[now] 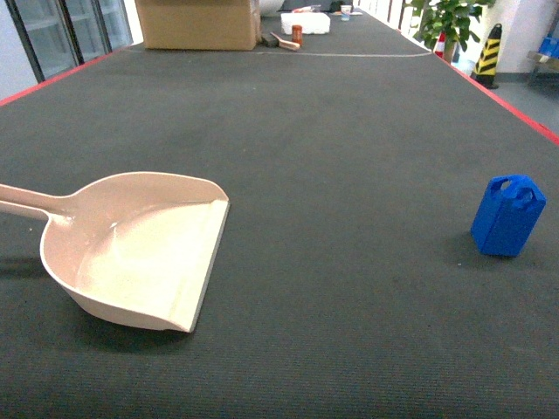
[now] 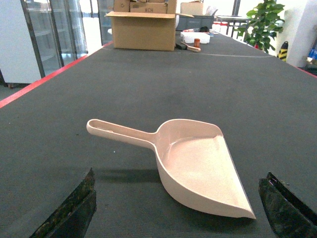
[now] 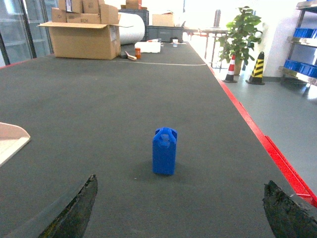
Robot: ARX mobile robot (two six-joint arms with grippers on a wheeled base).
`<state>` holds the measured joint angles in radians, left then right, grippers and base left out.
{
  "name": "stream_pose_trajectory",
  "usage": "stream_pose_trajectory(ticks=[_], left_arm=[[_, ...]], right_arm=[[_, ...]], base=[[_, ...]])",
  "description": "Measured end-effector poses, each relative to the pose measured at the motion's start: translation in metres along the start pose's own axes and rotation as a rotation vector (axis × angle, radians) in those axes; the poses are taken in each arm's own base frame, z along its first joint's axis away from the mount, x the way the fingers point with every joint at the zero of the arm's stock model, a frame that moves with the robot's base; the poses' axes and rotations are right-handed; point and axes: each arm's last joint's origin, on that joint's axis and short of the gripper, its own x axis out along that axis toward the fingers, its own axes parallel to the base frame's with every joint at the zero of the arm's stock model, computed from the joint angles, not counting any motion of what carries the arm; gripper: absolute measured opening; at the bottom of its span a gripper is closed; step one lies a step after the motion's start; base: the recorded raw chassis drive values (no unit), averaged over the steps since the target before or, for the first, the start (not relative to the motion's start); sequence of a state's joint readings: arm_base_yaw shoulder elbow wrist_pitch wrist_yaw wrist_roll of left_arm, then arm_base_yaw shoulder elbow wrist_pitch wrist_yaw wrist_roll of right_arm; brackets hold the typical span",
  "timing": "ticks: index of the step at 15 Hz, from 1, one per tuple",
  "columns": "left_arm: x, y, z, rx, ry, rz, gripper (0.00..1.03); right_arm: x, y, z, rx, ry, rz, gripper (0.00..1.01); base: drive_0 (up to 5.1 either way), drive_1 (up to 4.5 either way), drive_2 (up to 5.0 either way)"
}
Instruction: Place part in tray to right shelf
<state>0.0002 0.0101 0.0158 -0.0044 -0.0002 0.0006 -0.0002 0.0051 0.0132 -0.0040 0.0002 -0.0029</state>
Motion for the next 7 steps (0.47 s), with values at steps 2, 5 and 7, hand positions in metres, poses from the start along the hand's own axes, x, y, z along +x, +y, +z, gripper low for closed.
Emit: stream_pose_trajectory(ticks=[2, 5, 7], left_arm=[[0.0000, 0.0000, 0.0000, 0.000, 0.000, 0.000, 0.98], [0.0000, 0.0000, 0.0000, 0.000, 0.000, 0.000, 0.98], [0.0000, 0.0000, 0.0000, 0.000, 0.000, 0.000, 0.98]], right_arm=[[0.0000, 0.0000, 0.0000, 0.000, 0.000, 0.000, 0.98], [0.0000, 0.0000, 0.0000, 0.000, 0.000, 0.000, 0.98], [0.0000, 0.0000, 0.0000, 0.000, 0.000, 0.000, 0.98]], base=[[0.0, 0.00, 0.0], [0.0, 0.00, 0.0], [0.0, 0.00, 0.0]])
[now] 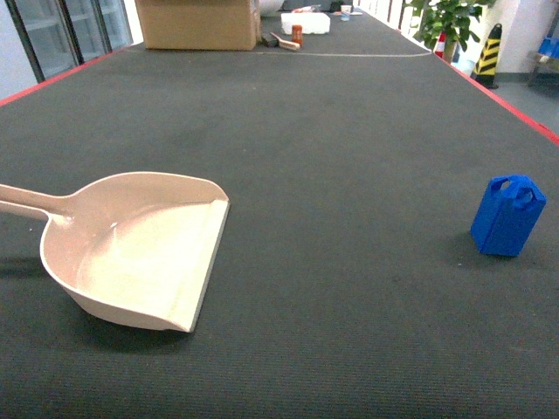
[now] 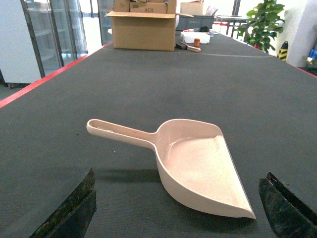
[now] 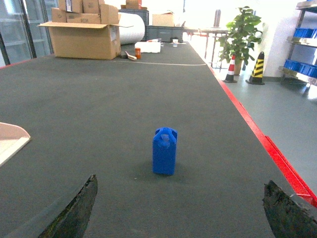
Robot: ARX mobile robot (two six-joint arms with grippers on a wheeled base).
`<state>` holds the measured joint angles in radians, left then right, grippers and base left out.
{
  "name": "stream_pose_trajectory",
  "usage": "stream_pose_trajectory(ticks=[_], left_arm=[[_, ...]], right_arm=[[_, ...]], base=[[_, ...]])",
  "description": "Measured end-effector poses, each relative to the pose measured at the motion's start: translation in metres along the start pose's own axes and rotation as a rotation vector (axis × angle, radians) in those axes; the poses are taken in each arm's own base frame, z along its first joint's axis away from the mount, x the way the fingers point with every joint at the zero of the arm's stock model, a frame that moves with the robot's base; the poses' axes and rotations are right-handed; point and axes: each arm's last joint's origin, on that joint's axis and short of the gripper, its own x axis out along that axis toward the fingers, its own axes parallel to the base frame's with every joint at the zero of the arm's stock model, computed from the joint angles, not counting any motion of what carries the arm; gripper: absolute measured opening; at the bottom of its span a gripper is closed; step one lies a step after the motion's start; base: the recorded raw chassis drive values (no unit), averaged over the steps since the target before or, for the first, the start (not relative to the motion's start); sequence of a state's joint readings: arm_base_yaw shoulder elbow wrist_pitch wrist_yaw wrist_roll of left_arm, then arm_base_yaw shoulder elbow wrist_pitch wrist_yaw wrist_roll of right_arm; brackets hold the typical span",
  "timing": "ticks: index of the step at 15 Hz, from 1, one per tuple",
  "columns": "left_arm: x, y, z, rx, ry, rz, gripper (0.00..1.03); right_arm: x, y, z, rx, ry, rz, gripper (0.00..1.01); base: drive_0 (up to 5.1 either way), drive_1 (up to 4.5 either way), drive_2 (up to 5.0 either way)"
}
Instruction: Place part in tray to right shelf
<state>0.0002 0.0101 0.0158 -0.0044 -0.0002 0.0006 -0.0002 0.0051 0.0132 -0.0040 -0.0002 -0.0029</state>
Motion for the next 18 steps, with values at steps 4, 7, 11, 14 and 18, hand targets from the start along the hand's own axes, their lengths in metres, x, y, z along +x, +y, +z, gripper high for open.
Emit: stream_pose_trajectory(ticks=[4, 7, 11, 14, 18], left_arm=[[0.0000, 0.0000, 0.0000, 0.000, 0.000, 0.000, 0.98], [0.0000, 0.0000, 0.0000, 0.000, 0.000, 0.000, 0.98], [0.0000, 0.0000, 0.0000, 0.000, 0.000, 0.000, 0.98], [0.0000, 0.0000, 0.0000, 0.000, 0.000, 0.000, 0.98], [0.0000, 0.0000, 0.0000, 0.000, 0.000, 0.000, 0.98]], right_arm=[[0.0000, 0.0000, 0.0000, 0.000, 0.000, 0.000, 0.98], [0.0000, 0.0000, 0.0000, 0.000, 0.000, 0.000, 0.98], [0.0000, 0.0000, 0.0000, 0.000, 0.000, 0.000, 0.98], [0.0000, 0.0000, 0.0000, 0.000, 0.000, 0.000, 0.98], [0.0000, 0.0000, 0.0000, 0.000, 0.000, 0.000, 0.98]], base=[[0.0, 0.00, 0.0], [0.0, 0.00, 0.0], [0.0, 0.00, 0.0], [0.0, 0.00, 0.0], [0.0, 0.00, 0.0]])
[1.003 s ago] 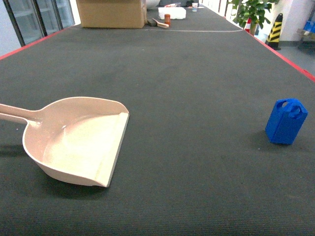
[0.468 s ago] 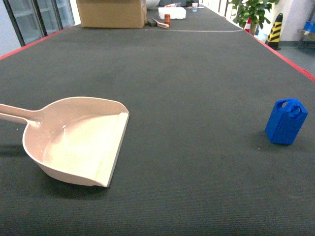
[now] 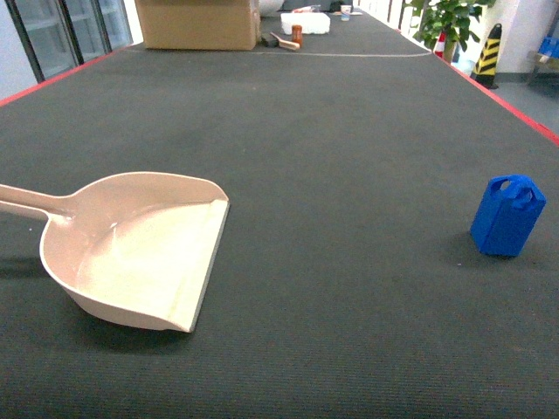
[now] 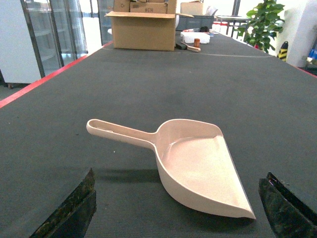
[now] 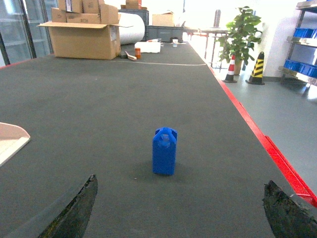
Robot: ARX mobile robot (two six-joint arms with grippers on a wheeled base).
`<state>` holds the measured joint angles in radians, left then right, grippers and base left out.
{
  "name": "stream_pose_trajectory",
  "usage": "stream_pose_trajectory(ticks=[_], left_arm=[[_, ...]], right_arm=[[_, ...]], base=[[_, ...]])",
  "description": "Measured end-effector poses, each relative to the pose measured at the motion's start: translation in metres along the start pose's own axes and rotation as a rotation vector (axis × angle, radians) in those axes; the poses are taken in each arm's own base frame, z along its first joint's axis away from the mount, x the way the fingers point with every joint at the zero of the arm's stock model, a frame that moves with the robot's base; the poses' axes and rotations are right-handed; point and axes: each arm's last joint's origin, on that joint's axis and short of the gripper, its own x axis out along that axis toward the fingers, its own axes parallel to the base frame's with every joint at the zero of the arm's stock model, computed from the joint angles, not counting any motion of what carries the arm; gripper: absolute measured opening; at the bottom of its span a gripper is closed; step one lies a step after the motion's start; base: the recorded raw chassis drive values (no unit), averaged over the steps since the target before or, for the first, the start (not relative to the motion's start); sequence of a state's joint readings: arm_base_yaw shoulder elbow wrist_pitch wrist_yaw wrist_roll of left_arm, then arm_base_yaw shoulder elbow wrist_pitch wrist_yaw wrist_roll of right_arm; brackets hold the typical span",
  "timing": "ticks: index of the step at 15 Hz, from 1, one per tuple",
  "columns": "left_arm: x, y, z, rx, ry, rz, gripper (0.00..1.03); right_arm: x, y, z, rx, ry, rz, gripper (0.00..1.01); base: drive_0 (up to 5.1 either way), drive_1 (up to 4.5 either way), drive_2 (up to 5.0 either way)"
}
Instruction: Place part in tray to right shelf
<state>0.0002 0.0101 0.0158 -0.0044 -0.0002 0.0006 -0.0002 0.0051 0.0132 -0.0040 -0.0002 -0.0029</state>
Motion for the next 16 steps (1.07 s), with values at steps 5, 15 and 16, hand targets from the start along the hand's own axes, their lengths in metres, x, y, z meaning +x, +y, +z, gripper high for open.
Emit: stream_pose_trajectory(ticks=[5, 15, 16], left_arm=[[0.0000, 0.0000, 0.0000, 0.000, 0.000, 0.000, 0.98], [0.0000, 0.0000, 0.0000, 0.000, 0.000, 0.000, 0.98], [0.0000, 0.0000, 0.0000, 0.000, 0.000, 0.000, 0.98]], right_arm=[[0.0000, 0.0000, 0.0000, 0.000, 0.000, 0.000, 0.98], [0.0000, 0.0000, 0.0000, 0.000, 0.000, 0.000, 0.98], [0.0000, 0.0000, 0.0000, 0.000, 0.000, 0.000, 0.98]], base=[[0.0, 0.00, 0.0], [0.0, 0.00, 0.0], [0.0, 0.00, 0.0]])
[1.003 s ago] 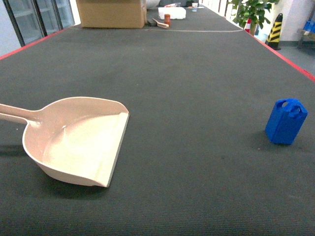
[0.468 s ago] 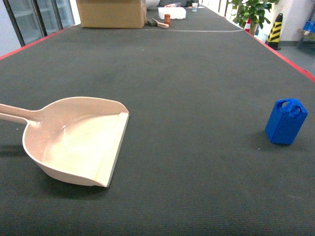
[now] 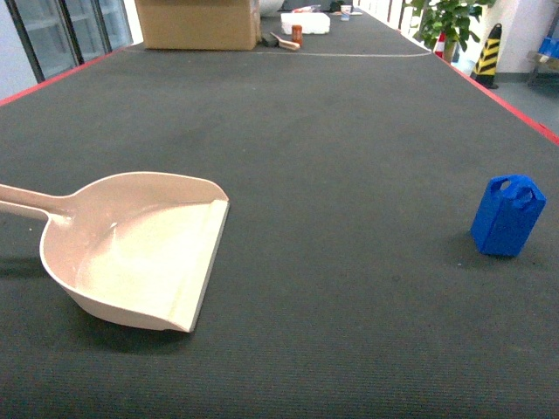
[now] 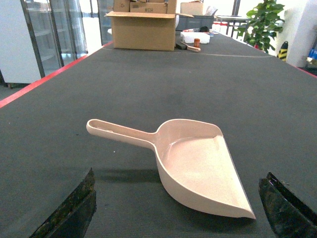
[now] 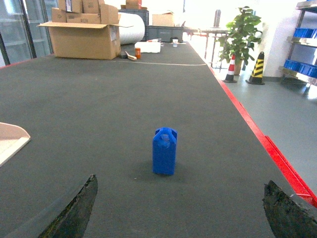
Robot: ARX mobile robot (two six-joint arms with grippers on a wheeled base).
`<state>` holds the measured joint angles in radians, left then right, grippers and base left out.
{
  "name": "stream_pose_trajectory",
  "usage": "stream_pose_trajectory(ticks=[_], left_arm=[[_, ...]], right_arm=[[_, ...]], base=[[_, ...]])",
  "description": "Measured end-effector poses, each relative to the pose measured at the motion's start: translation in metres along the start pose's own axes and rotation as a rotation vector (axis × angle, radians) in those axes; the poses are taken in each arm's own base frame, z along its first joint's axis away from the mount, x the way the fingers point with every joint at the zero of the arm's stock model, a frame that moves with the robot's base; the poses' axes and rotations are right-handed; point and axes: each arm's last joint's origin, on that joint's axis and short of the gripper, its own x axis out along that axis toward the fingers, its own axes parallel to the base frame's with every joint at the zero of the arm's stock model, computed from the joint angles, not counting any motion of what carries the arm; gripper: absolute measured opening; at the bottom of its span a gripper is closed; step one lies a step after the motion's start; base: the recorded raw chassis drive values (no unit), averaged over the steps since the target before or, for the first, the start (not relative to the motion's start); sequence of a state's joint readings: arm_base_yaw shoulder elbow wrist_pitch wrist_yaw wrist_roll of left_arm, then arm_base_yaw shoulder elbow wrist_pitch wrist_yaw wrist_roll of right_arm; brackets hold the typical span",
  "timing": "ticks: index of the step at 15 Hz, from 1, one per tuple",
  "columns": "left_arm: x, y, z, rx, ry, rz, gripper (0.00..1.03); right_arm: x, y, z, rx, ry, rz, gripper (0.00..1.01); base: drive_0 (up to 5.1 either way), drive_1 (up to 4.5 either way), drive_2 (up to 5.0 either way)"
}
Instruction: Place part in tray to right shelf
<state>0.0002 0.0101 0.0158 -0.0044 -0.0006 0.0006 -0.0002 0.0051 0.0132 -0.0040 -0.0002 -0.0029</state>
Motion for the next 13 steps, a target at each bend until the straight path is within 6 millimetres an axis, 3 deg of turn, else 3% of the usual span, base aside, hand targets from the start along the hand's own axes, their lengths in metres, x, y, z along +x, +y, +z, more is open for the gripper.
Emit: stream_pose_trajectory(ticks=[13], left_arm=[[0.0000, 0.0000, 0.0000, 0.000, 0.000, 0.000, 0.98]], right_arm=[[0.0000, 0.0000, 0.0000, 0.000, 0.000, 0.000, 0.98]], base=[[0.0, 0.00, 0.0]])
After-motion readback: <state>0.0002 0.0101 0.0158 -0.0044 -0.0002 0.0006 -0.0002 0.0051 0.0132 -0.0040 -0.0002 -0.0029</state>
